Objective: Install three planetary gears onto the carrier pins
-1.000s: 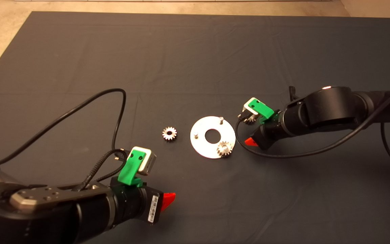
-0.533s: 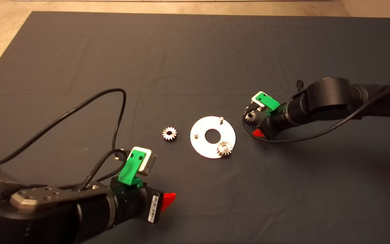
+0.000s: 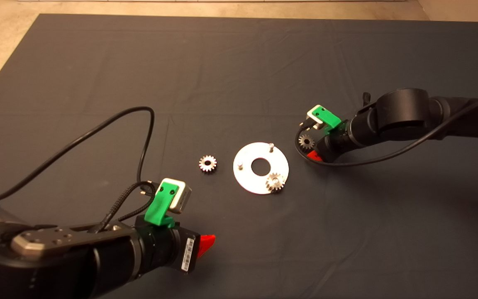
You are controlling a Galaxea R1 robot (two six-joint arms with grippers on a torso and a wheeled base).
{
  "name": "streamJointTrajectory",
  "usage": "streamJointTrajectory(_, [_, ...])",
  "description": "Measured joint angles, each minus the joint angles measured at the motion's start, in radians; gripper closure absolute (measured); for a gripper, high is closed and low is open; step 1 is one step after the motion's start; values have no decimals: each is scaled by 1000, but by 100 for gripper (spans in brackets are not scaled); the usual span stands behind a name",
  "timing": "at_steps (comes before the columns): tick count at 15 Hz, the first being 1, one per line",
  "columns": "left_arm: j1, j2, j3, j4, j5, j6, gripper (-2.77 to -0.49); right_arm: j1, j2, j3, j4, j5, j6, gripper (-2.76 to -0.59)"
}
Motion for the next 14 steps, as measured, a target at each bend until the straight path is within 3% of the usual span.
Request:
streamJointTrajectory(4, [0,0,0,0,0,0,-191,-1,0,0,0,13,0,-187])
streamJointTrajectory(7, [0,0,0,0,0,-1,-191,-1,-1,0,0,38,0,-182])
streamJointTrajectory(12, [0,0,0,-4,0,-3,-191,-7,-3,-4,0,39,-1,-167])
streamJointTrajectory(14, [0,0,0,-6,0,-3,-191,-10,-3,-7,0,48,-3,-167])
